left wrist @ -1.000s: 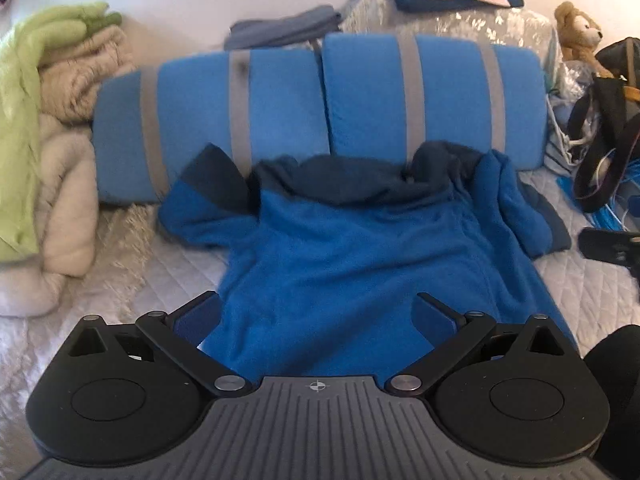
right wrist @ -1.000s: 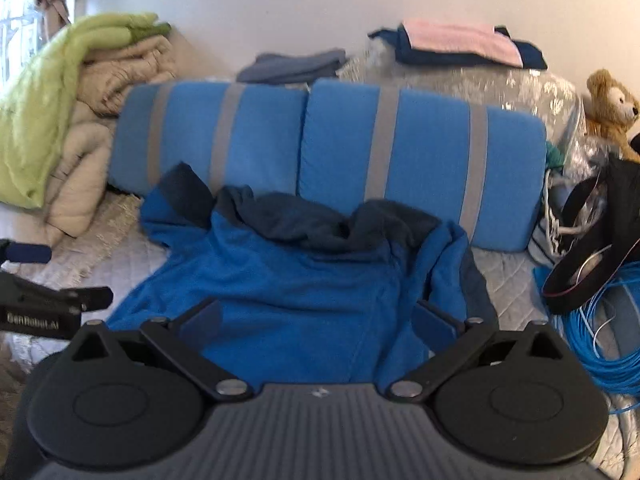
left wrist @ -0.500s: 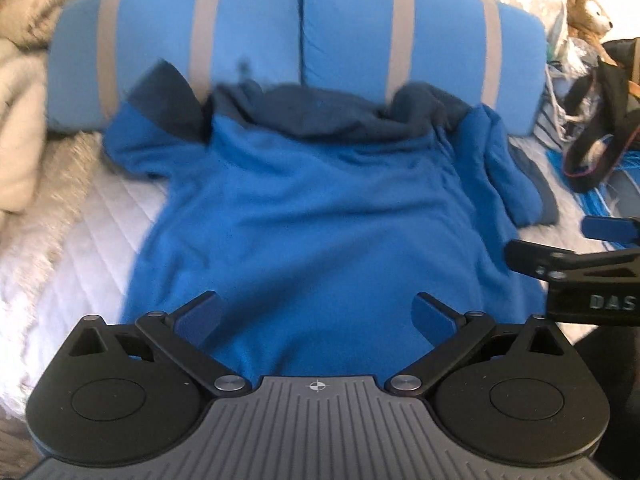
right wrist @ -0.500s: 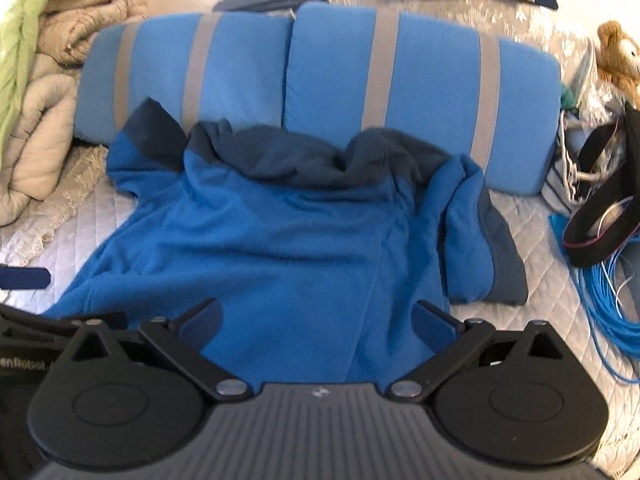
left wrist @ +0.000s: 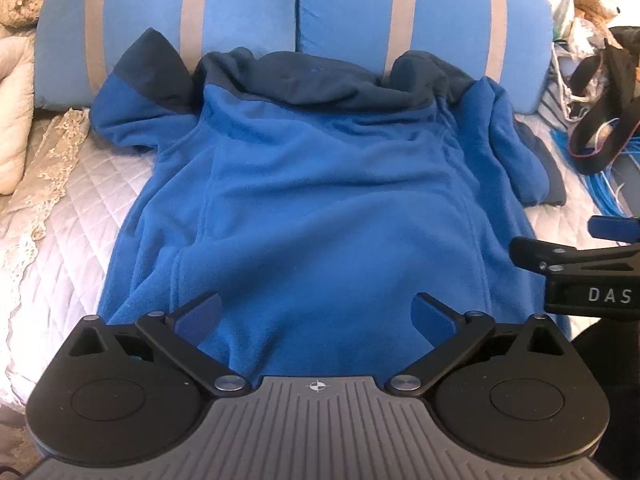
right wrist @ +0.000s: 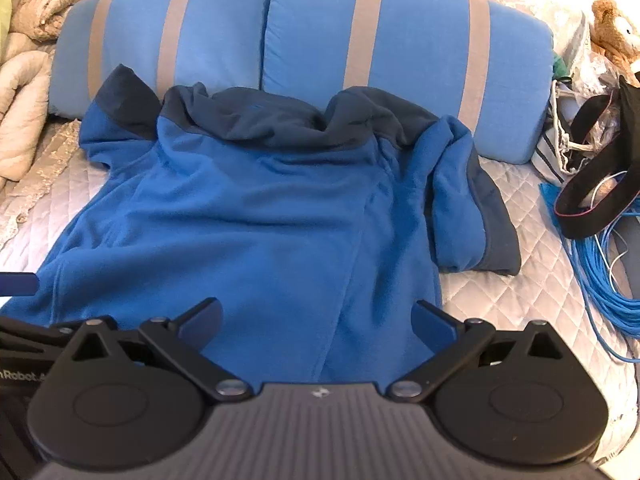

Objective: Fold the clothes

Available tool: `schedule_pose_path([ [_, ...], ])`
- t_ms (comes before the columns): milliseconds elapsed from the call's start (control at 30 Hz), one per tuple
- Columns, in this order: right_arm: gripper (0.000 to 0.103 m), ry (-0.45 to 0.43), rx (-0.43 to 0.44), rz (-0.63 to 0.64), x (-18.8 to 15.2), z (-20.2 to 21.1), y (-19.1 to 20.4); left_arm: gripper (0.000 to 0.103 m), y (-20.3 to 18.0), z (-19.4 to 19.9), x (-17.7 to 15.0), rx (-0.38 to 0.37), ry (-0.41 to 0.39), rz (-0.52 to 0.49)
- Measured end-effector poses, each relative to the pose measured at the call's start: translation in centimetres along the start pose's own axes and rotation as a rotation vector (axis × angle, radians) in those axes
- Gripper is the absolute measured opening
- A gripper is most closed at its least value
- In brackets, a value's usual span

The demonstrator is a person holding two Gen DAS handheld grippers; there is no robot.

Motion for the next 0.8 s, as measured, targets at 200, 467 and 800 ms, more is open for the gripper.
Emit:
schedule_pose_path([
  [200,0.103,0.038,-0.036,0.014,-0.5,-0.6,-0.4,0.103,0.5,-0.2,-0.2,0.053,0.011,0.004],
  [467,0.103,0.079,-0.027,0.033,-1.5,-1.2,0.1,0.103,1.6,0.3,-0.1,0.174,-0.009,-0.009],
  [800,0.103,0.096,0.004,0.048,-1.9,-1.6,1.3,0.103,2.9,0.9,-0.3,0.258,-0.007,-0.009],
])
Point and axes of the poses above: each gripper's, at about its wrist camera, not at the fingertips, and z roughly against the way its jaws point, y to its left, x to its top, the point moved 7 cm from there along -z, roughly the way its jaws point, and after that the axes turned 6 degrees about x, right-handed, at the moved point
